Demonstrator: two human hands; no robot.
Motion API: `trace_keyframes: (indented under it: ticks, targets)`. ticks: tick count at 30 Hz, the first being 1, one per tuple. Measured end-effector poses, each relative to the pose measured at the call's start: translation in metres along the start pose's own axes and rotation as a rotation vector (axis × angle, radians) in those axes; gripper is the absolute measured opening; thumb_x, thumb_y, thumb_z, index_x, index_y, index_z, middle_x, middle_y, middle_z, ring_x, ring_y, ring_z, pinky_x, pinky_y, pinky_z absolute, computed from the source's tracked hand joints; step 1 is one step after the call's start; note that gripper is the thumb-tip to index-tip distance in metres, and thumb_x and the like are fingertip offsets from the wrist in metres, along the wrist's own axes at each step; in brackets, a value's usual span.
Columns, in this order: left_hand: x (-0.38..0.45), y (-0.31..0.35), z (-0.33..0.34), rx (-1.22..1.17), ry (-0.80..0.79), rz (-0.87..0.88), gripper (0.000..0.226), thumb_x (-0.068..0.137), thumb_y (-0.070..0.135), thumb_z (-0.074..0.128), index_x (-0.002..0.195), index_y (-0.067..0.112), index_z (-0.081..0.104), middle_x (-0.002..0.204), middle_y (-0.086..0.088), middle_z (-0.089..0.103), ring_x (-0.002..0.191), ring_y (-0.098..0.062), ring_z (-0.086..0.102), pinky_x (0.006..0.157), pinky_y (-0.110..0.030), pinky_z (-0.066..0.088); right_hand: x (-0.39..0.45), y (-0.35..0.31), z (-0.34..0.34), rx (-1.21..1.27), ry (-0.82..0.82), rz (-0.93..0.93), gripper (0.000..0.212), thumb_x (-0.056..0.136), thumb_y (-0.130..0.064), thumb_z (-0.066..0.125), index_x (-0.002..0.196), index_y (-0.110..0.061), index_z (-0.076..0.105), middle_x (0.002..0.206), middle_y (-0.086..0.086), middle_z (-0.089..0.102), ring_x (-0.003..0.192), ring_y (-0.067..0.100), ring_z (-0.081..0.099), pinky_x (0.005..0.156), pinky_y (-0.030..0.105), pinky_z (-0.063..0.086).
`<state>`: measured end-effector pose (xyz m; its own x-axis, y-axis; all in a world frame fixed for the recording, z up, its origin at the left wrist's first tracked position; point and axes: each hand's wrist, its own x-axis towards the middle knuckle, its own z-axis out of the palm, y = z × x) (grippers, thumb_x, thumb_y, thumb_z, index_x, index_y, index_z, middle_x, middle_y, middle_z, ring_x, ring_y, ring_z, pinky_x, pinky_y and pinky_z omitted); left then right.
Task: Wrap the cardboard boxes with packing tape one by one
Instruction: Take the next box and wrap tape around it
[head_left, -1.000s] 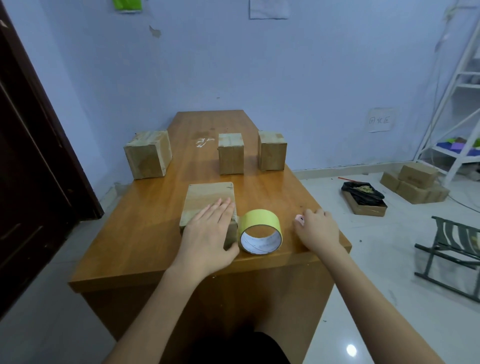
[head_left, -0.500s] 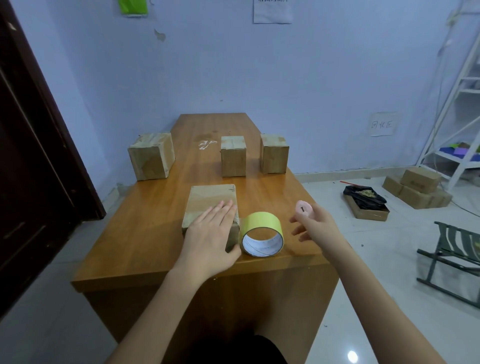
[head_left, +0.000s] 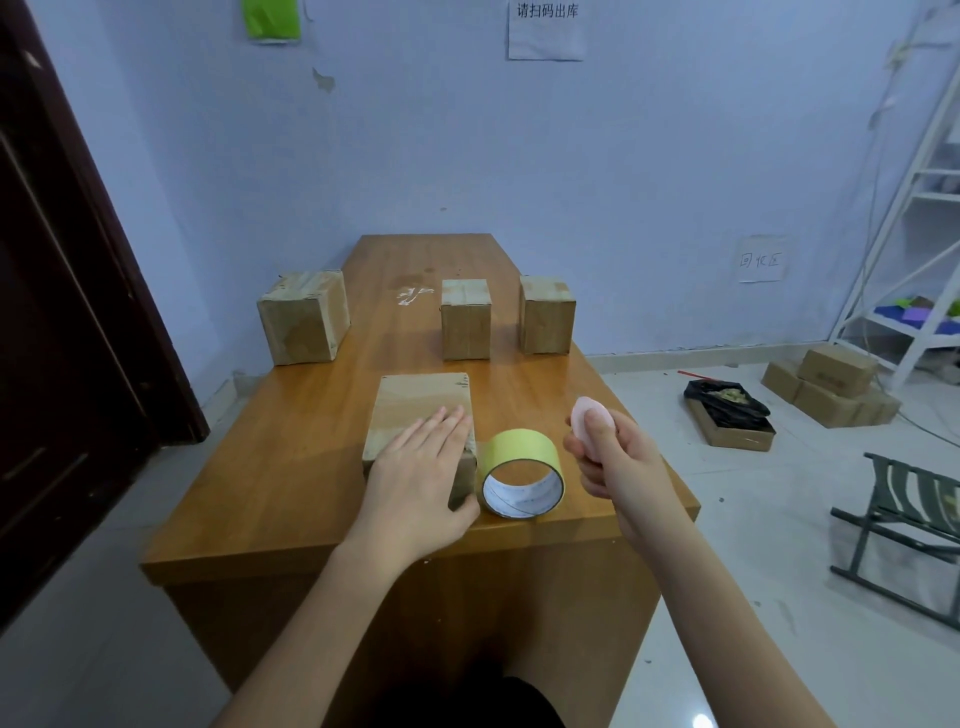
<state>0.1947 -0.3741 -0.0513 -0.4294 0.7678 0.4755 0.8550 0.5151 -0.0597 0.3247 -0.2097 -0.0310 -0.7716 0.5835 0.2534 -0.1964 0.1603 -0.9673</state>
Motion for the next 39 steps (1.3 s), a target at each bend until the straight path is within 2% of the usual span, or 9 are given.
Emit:
trace_keyframes:
  ticks: [9,16,18,20,24,28,32,35,39]
  targets:
    - [0.002,-0.001,0.0,-0.029,0.0,-0.013,0.077,0.087,0.052,0.045,0.15,0.021,0.013,0.156,0.006,0.014,0.143,-0.009,0.009,0.111,-0.022,-0.003,-0.004,-0.004,0.006,-0.048,0.079,-0.01,0.033,0.1,-0.033,0.042,0.076,-0.013,0.054,0.061,-0.001,0.049,0.042,0.001,0.038,0.04,0.014,0.032]
    - [0.001,-0.001,0.0,-0.012,0.006,-0.017,0.076,0.088,0.049,0.046,0.15,0.022,0.013,0.156,0.006,0.014,0.143,-0.009,0.01,0.11,-0.022,-0.004,-0.01,-0.016,0.03,-0.1,-0.11,0.027,0.031,0.103,-0.026,0.037,0.097,-0.001,0.056,0.051,-0.006,0.057,0.038,0.007,0.04,0.04,0.02,0.035]
    - [0.002,0.0,-0.001,-0.011,0.011,-0.02,0.074,0.089,0.047,0.046,0.15,0.023,0.013,0.156,0.007,0.014,0.143,-0.008,0.01,0.11,-0.022,-0.003,-0.011,-0.018,0.042,-0.126,-0.169,0.032,0.018,0.101,-0.026,0.041,0.112,-0.013,0.047,0.063,-0.001,0.066,0.041,0.008,0.047,0.041,0.02,0.039]
    - [0.003,0.0,-0.001,-0.019,0.015,-0.025,0.073,0.09,0.046,0.047,0.15,0.024,0.012,0.156,0.007,0.015,0.143,-0.008,0.01,0.109,-0.022,-0.003,-0.008,-0.017,0.054,-0.149,-0.19,0.071,0.017,0.1,-0.026,0.045,0.113,-0.018,0.039,0.077,0.007,0.069,0.044,0.008,0.052,0.041,0.019,0.042]
    - [0.003,0.0,-0.002,-0.032,0.004,-0.025,0.072,0.09,0.045,0.05,0.15,0.023,0.014,0.156,0.006,0.015,0.143,-0.009,0.01,0.108,-0.022,-0.003,0.001,-0.009,0.067,-0.471,-0.046,0.026,0.014,0.097,-0.028,0.046,0.109,-0.02,0.048,0.081,0.004,0.069,0.065,0.014,0.064,0.057,0.031,0.055]
    - [0.002,-0.001,-0.002,-0.037,0.007,-0.02,0.073,0.089,0.044,0.05,0.149,0.022,0.015,0.156,0.006,0.017,0.143,-0.009,0.012,0.108,-0.021,-0.004,0.007,-0.005,0.065,-0.617,0.052,0.026,0.02,0.097,-0.03,0.042,0.104,-0.021,0.058,0.072,0.002,0.067,0.068,0.019,0.064,0.061,0.033,0.051]
    - [0.002,-0.002,-0.001,-0.045,0.01,-0.023,0.074,0.088,0.044,0.05,0.149,0.022,0.016,0.156,0.006,0.017,0.143,-0.009,0.012,0.109,-0.021,-0.004,0.014,-0.006,0.062,-0.79,0.072,0.046,0.024,0.099,-0.031,0.036,0.105,-0.023,0.058,0.075,0.0,0.067,0.071,0.015,0.063,0.059,0.026,0.044]
    - [0.002,-0.002,-0.001,-0.048,0.011,-0.023,0.074,0.088,0.044,0.049,0.149,0.022,0.015,0.156,0.006,0.017,0.143,-0.009,0.012,0.11,-0.022,-0.002,0.016,-0.006,0.06,-0.808,0.034,0.06,0.025,0.099,-0.032,0.037,0.107,-0.023,0.059,0.087,-0.001,0.066,0.077,0.019,0.064,0.069,0.034,0.052]
    - [0.003,-0.001,-0.001,-0.048,0.017,-0.02,0.073,0.088,0.046,0.05,0.149,0.023,0.016,0.156,0.006,0.017,0.143,-0.009,0.012,0.109,-0.022,-0.003,0.015,-0.001,0.066,-0.803,-0.019,0.064,0.024,0.098,-0.031,0.039,0.107,-0.025,0.06,0.085,0.0,0.067,0.078,0.02,0.066,0.072,0.037,0.055]
